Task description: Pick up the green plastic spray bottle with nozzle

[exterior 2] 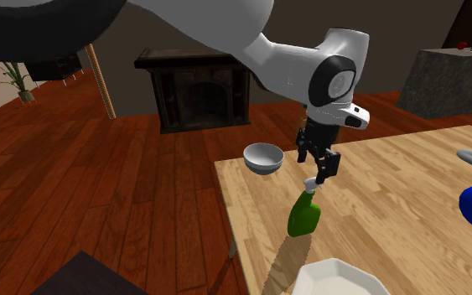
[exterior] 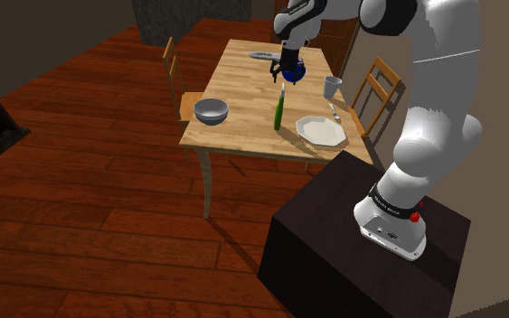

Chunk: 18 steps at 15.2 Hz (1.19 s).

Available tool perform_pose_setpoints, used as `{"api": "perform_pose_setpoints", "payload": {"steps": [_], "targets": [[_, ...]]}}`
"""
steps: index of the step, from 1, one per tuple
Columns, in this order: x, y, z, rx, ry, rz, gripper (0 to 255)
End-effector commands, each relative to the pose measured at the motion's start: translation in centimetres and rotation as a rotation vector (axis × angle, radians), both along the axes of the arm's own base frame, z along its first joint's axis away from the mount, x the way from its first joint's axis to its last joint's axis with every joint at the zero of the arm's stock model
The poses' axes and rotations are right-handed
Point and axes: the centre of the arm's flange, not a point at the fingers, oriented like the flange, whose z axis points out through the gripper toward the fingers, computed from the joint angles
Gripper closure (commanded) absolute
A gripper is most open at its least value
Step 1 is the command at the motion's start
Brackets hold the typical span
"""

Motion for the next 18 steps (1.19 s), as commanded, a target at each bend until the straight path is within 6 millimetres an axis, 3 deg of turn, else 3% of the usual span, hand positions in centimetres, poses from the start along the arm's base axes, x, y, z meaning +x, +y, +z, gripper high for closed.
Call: {"api": "perform_pose_setpoints", "payload": {"steps": [1,8,10,11,18], "targets": [[0.8,-1.2,-1.1,-0.003,0.001,-0.021,0],[0.8,-1.2,-5.1,-0.003,0.001,-0.021,0],[0.8,-1.2,-5.1,-0.003,0.001,-0.021,0],[0.8,-1.3,-5.2,-0.003,0.001,-0.021,255],[0.8,-1.3,-5.1,-0.003,0.001,-0.021,255]]}}
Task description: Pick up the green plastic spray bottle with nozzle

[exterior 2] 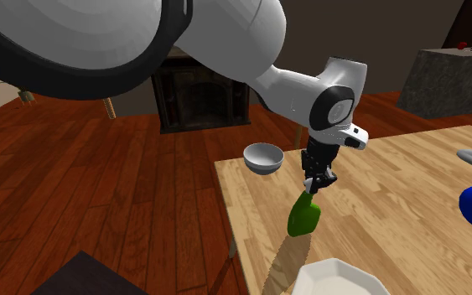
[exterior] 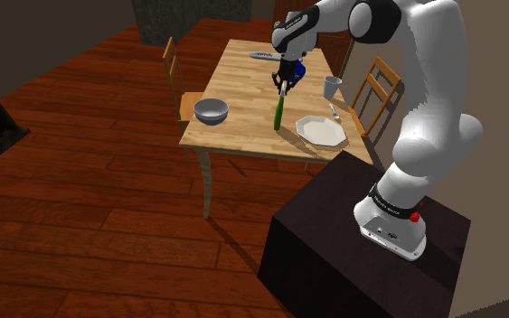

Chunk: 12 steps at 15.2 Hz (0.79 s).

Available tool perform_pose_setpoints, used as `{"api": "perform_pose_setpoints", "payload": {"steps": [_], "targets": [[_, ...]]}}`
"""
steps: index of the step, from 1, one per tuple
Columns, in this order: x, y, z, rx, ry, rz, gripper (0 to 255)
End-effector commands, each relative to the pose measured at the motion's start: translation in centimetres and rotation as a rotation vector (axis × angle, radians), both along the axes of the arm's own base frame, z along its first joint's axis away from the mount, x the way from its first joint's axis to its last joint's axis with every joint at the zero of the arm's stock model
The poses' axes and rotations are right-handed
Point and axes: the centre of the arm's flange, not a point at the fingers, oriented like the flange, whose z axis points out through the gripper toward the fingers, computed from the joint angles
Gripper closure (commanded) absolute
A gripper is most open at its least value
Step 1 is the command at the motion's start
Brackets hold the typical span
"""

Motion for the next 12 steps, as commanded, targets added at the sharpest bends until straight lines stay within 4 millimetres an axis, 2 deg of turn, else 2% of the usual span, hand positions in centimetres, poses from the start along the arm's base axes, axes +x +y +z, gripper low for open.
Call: {"api": "perform_pose_setpoints", "payload": {"steps": [1,2,12], "targets": [[0.0,0.0,0.0,0.000,0.001,0.000,255],[0.0,0.0,0.0,0.000,0.001,0.000,255],[0.0,0.0,5.2,0.000,0.001,0.000,255]]}}
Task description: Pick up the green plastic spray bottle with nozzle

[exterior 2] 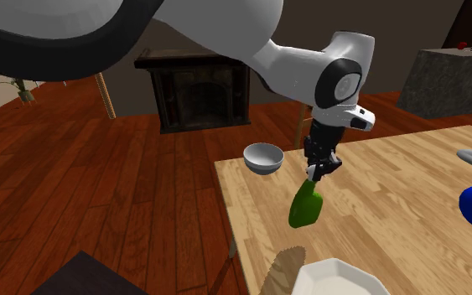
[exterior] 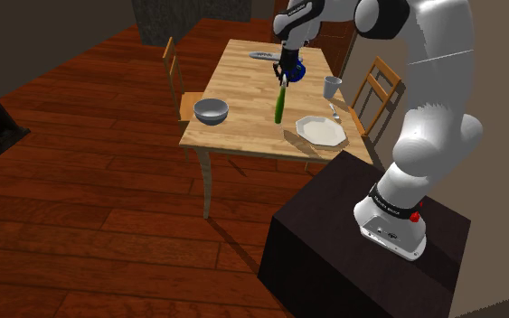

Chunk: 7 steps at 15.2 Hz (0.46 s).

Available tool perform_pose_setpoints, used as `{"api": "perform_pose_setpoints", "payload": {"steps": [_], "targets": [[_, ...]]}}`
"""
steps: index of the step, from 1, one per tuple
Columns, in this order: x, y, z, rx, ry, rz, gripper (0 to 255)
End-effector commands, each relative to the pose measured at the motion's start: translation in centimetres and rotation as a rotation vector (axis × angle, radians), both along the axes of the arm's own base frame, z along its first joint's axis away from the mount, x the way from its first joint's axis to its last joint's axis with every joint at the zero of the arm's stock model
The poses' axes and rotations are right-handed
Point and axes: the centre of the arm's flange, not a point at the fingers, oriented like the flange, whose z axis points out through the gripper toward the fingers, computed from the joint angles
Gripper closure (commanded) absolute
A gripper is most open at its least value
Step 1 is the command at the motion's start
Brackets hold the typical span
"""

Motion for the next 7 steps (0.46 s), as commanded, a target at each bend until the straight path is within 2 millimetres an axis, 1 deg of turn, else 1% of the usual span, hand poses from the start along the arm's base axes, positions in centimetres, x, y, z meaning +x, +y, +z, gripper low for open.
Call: {"api": "perform_pose_setpoints", "payload": {"steps": [1,5,7], "targets": [[-0.1,-0.1,1.2,0.000,0.000,0.000,255],[-0.1,-0.1,3.3,0.000,0.000,0.000,255],[-0.1,-0.1,3.4,0.000,0.000,0.000,255]]}}
